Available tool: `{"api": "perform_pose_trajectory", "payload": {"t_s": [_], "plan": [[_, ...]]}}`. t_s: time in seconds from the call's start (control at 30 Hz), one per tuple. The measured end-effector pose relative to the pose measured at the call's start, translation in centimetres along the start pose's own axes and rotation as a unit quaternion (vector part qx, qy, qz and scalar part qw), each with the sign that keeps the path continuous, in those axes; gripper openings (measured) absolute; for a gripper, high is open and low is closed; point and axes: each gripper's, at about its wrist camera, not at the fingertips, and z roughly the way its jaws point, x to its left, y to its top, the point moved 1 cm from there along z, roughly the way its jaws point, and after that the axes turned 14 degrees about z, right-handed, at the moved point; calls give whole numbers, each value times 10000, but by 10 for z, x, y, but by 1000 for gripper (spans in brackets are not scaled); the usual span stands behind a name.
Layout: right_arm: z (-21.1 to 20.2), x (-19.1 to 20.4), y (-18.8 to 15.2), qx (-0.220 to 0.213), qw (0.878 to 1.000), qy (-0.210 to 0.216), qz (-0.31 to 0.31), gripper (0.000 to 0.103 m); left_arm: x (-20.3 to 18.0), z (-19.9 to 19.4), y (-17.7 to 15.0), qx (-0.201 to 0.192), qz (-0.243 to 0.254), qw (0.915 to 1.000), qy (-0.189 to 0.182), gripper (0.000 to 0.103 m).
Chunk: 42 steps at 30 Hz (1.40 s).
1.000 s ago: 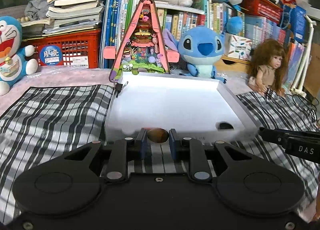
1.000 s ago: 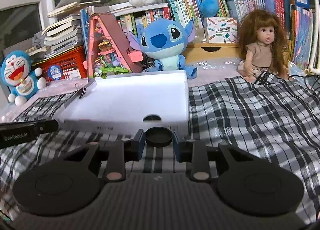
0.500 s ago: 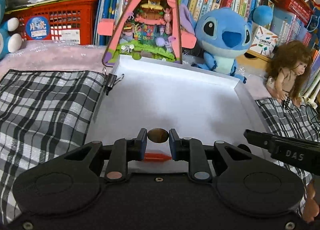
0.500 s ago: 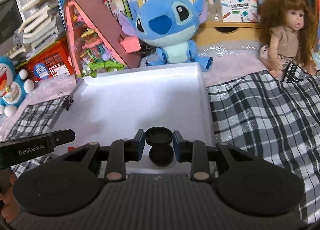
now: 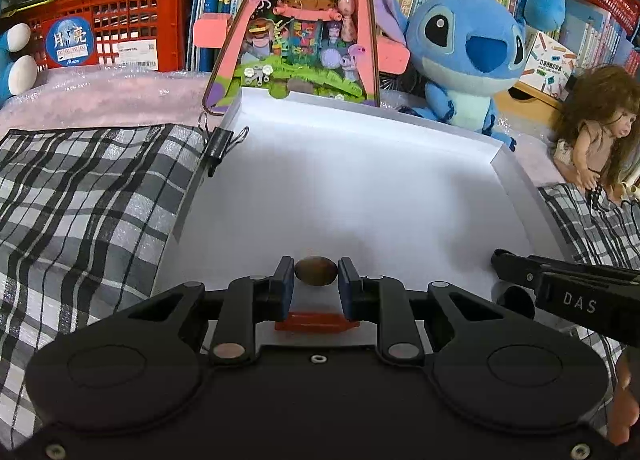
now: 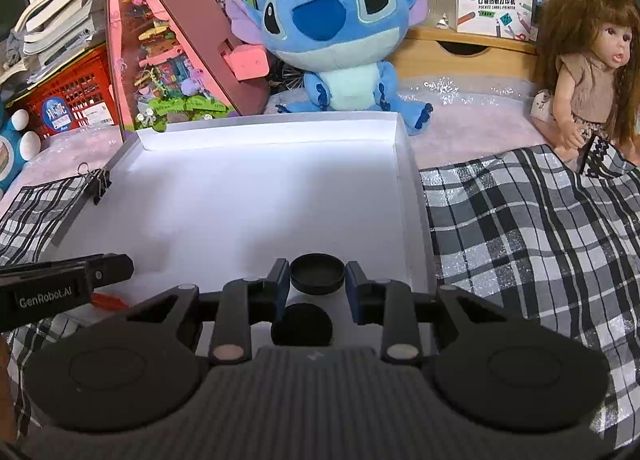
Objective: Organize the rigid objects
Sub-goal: 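Carry the brown egg piece and black lid over the white tray, then open both tools to drop the egg piece and lid into the tray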
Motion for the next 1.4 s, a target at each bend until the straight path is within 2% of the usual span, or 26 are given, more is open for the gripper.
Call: {"api": "perform_pose_trajectory", "payload": {"t_s": [0.83,0.93,1.0,1.07,1.1,1.13,1.27,1.4], "plan": [[4,5,-6,71,9999,33,-152,36,-8,-4,-7,-108,213,9997,62,22],[4,5,-6,61,9998,40,-177,38,-8,-5,-7,-99,217,9997,49,27],[3,5,-7,61,9998,47,-188,38,-7,-6,-7,-88,204,9997,58,37],[3,4,-6,63,9998,59,-184,38,-7,-7,-7,-102,195,9997,82,39],[2,4,-6,54,9998,62,-173,43,-7,-8,-8,-104,190,9997,90,41],[2,4,-6,42,9999,58,-156,51,-7,-9,-8,-107,180,9997,100,42],[-5,1,-7,-88,9999,111,-93,59,-6,-21,-10,-211,163,9995,177,51],[-20,-4,-8,-295,9992,269,-66,71,-9,-45,-13,-519,301,9981,156,63]]}}
